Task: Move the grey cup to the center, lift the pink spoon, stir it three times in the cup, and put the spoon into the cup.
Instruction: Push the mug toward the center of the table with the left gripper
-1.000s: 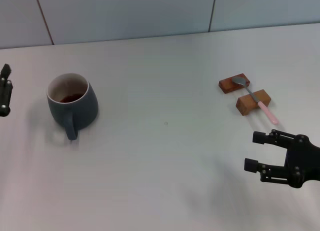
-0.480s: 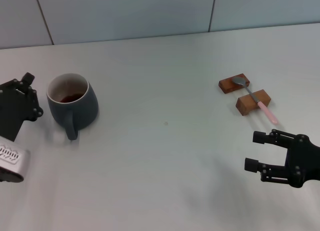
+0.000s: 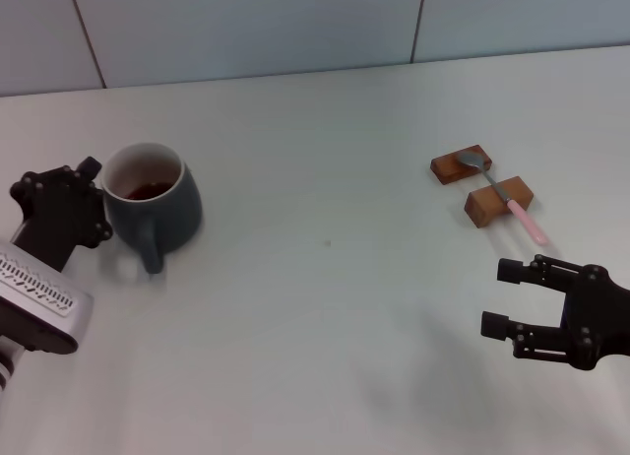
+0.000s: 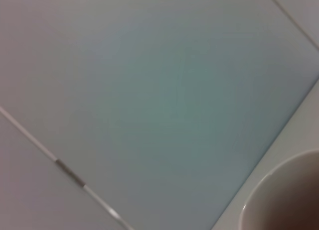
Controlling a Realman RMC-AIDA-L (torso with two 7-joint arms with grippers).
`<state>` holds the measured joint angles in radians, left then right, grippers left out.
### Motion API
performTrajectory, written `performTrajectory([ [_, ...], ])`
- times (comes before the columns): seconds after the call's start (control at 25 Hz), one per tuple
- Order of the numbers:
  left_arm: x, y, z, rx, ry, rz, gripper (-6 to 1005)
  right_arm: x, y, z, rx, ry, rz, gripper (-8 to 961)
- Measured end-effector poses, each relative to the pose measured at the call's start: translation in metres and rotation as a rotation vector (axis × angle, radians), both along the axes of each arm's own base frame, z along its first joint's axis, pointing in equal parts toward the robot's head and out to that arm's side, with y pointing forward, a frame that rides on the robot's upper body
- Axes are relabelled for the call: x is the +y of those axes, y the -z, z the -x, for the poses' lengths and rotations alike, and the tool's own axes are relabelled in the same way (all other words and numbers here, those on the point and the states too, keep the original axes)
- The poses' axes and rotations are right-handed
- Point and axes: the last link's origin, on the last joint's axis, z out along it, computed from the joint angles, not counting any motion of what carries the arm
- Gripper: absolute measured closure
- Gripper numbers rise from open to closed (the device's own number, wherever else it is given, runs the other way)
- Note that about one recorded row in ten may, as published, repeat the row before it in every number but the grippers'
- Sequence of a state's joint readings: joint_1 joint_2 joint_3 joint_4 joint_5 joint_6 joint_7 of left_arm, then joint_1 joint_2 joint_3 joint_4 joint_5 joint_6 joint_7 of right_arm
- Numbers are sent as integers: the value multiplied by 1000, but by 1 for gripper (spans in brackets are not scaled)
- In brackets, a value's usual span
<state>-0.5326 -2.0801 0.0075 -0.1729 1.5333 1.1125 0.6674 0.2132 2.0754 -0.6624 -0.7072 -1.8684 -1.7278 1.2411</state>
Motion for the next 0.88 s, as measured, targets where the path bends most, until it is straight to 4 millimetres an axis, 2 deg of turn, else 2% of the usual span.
performTrajectory([
  [0.56,-8,33,-33,-57,83,122,1000,-1,1,-1,-1,10,9,135],
  [0.88,-20,55,-55,-106,129,215,1000,-1,1,-1,0,12,14,135],
])
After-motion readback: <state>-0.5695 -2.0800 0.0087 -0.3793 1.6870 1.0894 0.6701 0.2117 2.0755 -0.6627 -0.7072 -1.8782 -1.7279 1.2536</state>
